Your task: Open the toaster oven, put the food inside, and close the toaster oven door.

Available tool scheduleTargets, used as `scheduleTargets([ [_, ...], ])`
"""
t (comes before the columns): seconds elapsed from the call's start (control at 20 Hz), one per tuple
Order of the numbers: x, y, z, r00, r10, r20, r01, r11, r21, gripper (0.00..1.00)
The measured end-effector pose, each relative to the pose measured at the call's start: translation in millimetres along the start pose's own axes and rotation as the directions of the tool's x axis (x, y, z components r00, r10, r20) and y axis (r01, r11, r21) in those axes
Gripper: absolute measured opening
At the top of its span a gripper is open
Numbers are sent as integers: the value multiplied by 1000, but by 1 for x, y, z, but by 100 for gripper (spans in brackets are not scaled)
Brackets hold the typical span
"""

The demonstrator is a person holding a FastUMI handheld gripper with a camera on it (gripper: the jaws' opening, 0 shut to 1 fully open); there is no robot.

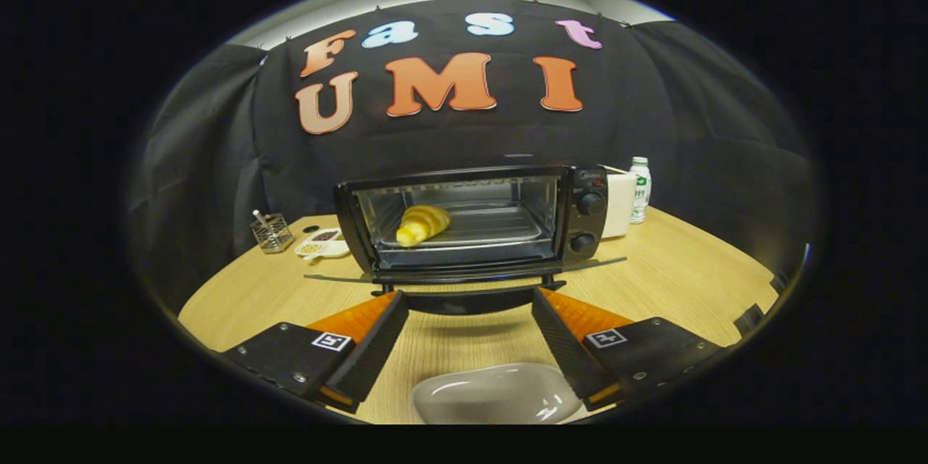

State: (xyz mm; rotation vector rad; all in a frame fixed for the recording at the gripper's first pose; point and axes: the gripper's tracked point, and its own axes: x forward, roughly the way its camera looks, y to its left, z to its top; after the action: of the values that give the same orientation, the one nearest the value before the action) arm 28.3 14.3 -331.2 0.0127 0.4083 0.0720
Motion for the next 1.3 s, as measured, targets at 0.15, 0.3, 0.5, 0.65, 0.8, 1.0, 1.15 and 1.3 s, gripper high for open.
scheduleTargets([
  [0.15,11,4,13,1000,9,21,-9,1000,6,100],
  [0.3,26,2,25,999,-24,42,23,1000,7,100],
  [0.5,40,6,51,996,-19,83,15,999,44,100],
  [0.65,51,4,65,995,-31,98,25,998,57,100],
  [0.8,47,7,76,992,-32,119,25,998,56,100],
  [1.0,31,10,94,989,-25,145,20,999,38,99],
  [1.15,9,8,109,986,-30,165,27,999,21,100],
  [1.3,-17,8,133,980,-32,198,32,999,5,99],
])
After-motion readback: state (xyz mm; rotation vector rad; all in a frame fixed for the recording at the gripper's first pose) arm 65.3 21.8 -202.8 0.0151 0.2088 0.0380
